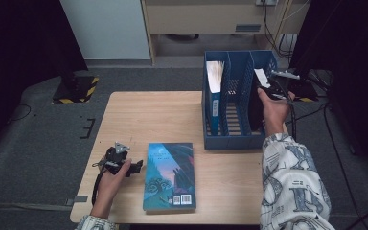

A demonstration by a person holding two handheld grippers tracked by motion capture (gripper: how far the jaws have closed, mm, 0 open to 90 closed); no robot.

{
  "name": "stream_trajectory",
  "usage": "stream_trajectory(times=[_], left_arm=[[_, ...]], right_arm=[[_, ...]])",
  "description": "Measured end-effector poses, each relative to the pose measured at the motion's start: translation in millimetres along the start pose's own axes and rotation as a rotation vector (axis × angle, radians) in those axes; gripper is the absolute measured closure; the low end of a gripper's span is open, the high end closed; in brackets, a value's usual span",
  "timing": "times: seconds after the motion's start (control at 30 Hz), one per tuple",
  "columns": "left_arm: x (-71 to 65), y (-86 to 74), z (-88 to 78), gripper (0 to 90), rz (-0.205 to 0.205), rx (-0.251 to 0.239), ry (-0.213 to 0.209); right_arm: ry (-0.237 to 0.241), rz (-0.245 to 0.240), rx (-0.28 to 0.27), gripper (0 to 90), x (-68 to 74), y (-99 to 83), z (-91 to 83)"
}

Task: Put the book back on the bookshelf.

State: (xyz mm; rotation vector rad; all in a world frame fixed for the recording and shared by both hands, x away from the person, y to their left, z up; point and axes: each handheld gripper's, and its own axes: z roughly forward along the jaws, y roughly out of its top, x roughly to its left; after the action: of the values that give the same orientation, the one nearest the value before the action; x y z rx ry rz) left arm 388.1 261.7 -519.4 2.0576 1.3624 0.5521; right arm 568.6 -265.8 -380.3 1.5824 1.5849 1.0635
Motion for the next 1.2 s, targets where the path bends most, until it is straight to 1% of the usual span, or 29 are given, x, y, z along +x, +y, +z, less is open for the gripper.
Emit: stream_trajectory(times=[0.07,0.3,0.4,0.5,0.6,0.67,0.77,0.87,1.0,1.1,1.13,1.17,1.2], left_arm=[[-0.1,0.0,0.1,9.5,0.0,0.0,0.0],[-0.3,0.0,0.4,9.5,-0.001,-0.001,0.0],[-0.5,0.1,0.4,9.6,-0.001,-0.001,-0.001],[-0.8,0.2,0.8,9.5,-0.001,0.0,-0.002],[-1.1,0.3,0.8,9.5,0.0,0.0,-0.002],[-1.5,0.2,0.9,9.5,-0.003,0.002,-0.002],[-1.7,0.2,1.0,9.4,-0.003,0.002,-0.002],[-1.7,0.2,0.9,9.3,-0.003,0.002,-0.003],[-1.5,0.4,0.5,9.2,0.002,0.003,-0.003],[-1.5,0.2,0.5,9.1,0.001,0.004,-0.002],[-1.5,0.1,0.4,9.1,0.0,0.004,-0.002],[-1.5,0.0,0.5,9.1,0.0,0.005,-0.002],[-1.6,-0.1,0.5,9.1,-0.001,0.006,-0.001]], right_arm=[[0.003,-0.007,-0.004,48.8,0.3,0.4,-0.6],[0.033,0.0,-0.014,46.2,2.5,1.3,-3.1],[0.039,-0.001,-0.029,43.6,4.3,3.1,-6.5],[0.051,-0.01,-0.031,40.3,5.3,4.7,-10.0],[0.069,-0.005,-0.021,34.2,5.6,5.4,-13.1],[0.068,-0.019,-0.019,29.1,6.4,5.8,-15.8],[0.081,-0.021,-0.02,21.1,8.1,7.0,-19.9],[0.095,-0.023,-0.019,15.8,9.8,8.9,-26.0],[0.121,-0.032,0.002,11.0,11.6,9.6,-33.8],[0.114,-0.055,0.018,10.1,13.9,9.8,-41.2],[0.113,-0.06,0.005,9.9,14.0,8.8,-43.7],[0.12,-0.046,-0.026,9.7,13.4,6.5,-48.8],[0.128,-0.034,-0.037,9.3,12.4,4.8,-52.3]])
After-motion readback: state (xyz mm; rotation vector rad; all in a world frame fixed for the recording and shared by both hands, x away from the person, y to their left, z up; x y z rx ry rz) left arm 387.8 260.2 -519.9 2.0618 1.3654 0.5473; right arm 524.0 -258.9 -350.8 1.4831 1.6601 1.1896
